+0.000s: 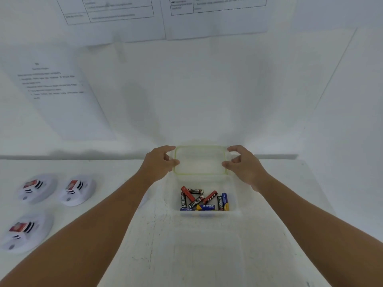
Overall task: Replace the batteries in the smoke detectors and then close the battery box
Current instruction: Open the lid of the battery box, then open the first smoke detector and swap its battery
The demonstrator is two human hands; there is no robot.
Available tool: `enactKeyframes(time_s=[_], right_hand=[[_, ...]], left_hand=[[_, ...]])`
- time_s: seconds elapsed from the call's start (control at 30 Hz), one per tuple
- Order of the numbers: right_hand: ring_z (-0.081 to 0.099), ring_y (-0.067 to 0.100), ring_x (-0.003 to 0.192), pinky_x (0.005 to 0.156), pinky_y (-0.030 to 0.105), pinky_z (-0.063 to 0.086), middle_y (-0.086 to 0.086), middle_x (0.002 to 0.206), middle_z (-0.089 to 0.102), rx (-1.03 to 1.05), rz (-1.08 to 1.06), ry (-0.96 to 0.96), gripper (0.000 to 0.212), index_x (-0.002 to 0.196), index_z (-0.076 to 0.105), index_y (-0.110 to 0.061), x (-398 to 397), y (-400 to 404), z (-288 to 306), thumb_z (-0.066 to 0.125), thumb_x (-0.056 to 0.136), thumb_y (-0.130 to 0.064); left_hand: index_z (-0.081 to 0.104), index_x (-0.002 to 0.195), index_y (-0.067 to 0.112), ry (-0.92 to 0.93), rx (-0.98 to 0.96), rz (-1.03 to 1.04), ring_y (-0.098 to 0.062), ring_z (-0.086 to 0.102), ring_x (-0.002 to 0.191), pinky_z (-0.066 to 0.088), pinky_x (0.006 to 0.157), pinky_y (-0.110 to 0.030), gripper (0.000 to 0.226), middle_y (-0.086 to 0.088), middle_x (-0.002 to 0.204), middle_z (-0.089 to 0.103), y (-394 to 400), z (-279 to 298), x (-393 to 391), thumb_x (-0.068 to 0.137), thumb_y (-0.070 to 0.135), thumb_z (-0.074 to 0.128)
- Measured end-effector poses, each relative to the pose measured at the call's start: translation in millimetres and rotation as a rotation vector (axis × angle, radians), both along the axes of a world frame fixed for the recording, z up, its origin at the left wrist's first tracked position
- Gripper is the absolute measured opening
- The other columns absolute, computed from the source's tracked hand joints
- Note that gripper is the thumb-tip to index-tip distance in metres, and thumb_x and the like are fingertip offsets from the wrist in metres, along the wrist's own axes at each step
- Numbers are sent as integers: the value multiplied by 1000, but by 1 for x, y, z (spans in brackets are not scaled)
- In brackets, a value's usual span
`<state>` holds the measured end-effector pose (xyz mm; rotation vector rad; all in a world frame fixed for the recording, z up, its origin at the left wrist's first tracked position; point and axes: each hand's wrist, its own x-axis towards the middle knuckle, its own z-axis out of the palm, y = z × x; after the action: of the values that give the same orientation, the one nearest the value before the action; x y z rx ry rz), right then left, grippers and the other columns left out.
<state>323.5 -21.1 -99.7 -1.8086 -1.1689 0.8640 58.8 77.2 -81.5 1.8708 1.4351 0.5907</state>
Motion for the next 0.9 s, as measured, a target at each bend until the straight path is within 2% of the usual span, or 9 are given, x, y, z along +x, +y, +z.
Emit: enactKeyframes(time_s=[0.1,0.2,0.33,0.47,0.53,0.63,0.77,0.83,0.9], right_hand=[[59,10,79,65,23,42,-4,81,60,-31,20,-55,42,131,56,-28,-1,-2,-6,75,93,-28],[60,10,84,66,22,42,-2,88,62,-55,35,-97,48,137,57,-25,1,-3,-12,75,92,-31],[56,11,85,74,25,41,-4,92,58,-74,39,-149,54,140,56,-23,3,0,-14,75,91,-36],[56,14,102,86,28,41,-1,117,58,-71,34,-185,51,139,57,-22,1,-3,-6,72,93,-38],[58,18,107,92,33,47,6,124,55,-25,-1,-257,48,137,58,-22,-3,-4,2,69,94,-41],[58,23,111,99,40,50,9,121,53,55,4,-296,43,133,60,-24,-24,-7,19,66,95,-45],[56,15,100,86,29,42,3,113,56,128,125,-244,36,127,62,-26,-81,-14,44,63,97,-46],[58,13,95,82,27,41,0,107,60,123,202,-211,34,124,63,-26,-115,-17,51,62,97,-47],[60,9,89,73,24,42,-3,102,63,88,281,-162,32,120,64,-27,-150,-20,53,64,96,-48]], left_hand=[[57,144,19,63,-21,-24,-10,67,72,46,61,-13,58,-15,92,75,0,-5,-1,91,24,79],[59,144,16,116,-35,-46,-19,73,83,53,71,-19,60,-14,95,75,-1,-11,0,89,26,80],[58,144,18,184,4,-37,-18,64,94,43,78,-20,57,-5,104,68,-6,-12,5,91,28,78],[53,149,19,245,34,-26,-17,56,112,40,93,-25,60,-8,127,59,-13,-7,3,96,38,70],[49,151,20,264,75,-1,-14,51,111,41,96,-26,58,-11,136,53,-21,-1,-4,99,42,64],[54,144,22,270,142,22,-10,50,103,41,92,-25,47,-7,130,55,-39,11,-29,102,40,59],[63,132,25,321,166,61,-15,61,95,49,83,-29,37,0,118,63,-70,21,-96,99,41,61],[61,131,28,358,142,82,-16,61,102,49,84,-29,39,1,121,61,-85,23,-134,97,46,64],[56,137,31,447,72,79,-21,56,121,48,97,-34,53,-1,134,55,-100,24,-171,91,53,69]])
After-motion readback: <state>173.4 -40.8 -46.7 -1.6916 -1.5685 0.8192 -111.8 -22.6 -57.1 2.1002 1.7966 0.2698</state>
